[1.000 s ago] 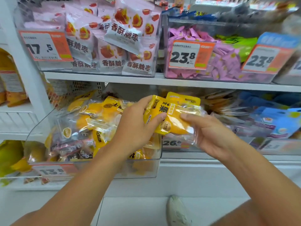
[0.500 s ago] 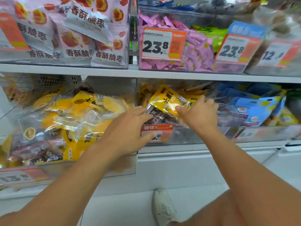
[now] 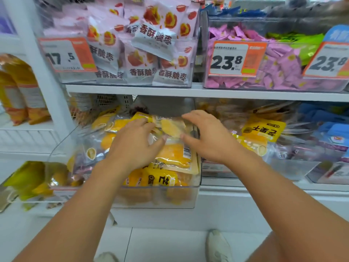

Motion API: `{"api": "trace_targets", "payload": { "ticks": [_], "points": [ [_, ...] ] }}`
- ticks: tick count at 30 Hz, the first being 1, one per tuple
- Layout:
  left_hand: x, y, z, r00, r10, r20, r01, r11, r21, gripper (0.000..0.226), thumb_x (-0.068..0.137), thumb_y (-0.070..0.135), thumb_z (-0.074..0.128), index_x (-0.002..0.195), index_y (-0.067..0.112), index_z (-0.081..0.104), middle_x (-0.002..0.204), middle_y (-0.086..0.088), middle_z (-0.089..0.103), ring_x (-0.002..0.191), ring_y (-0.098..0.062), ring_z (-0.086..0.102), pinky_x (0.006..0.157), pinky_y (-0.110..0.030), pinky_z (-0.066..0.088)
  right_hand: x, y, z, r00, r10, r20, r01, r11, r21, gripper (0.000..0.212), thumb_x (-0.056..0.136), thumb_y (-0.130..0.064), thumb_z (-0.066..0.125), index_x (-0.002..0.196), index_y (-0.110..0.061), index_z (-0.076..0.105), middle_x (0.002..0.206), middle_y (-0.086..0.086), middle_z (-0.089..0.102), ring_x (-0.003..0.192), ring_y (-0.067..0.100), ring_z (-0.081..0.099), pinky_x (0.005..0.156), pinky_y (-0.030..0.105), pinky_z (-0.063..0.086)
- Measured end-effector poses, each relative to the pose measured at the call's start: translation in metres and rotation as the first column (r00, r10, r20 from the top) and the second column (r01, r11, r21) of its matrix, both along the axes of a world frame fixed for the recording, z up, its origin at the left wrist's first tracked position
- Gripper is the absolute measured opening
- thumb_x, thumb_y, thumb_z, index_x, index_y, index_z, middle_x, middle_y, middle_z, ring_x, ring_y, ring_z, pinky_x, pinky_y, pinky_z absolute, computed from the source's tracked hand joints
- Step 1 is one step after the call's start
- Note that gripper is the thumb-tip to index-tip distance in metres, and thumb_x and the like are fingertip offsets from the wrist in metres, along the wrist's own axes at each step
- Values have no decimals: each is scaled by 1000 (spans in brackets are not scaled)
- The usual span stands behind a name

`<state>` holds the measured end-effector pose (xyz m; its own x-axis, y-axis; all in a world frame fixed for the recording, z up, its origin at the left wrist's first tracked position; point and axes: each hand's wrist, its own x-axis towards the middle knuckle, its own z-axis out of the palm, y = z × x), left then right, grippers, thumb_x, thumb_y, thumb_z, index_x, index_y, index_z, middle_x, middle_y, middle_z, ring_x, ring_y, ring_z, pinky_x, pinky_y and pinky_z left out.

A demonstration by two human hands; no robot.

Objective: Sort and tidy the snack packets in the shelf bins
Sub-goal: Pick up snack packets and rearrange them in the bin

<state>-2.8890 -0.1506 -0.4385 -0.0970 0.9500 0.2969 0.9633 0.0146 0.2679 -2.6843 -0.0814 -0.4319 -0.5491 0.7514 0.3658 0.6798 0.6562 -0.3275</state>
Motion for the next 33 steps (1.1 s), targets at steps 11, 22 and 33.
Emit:
{"api": "trace_targets", "payload": {
  "ticks": [11,22,33],
  "points": [
    [35,-6,0,995,-29,-92,32,999,35,65,90,65,51,139,23,54,150,-2,46,140,-23,38,114,-40,31,27,-1,-2,988,-112,-102,111,994,-22,39,95,-34,62,130,-19,63,136,0,56,127,15,50,105,25,35],
    [-2,-2,-8,996,-64,67,62,998,32,37,94,49,56,116,21,68,110,3,66,107,-21,57,87,-38,48,-25,9,19,905,119,408,21,946,-323,102,42,-87,72,117,-21,52,113,-1,60,108,24,57,92,43,49],
    [-12,-16,0,838,-186,513,118,980,162,46,67,23,93,102,29,64,100,12,66,94,-10,64,83,-30,54,-26,-8,11,948,153,277,-142,988,-61,91,50,-71,82,126,-29,55,113,-6,68,104,22,62,97,45,50]
  ]
}}
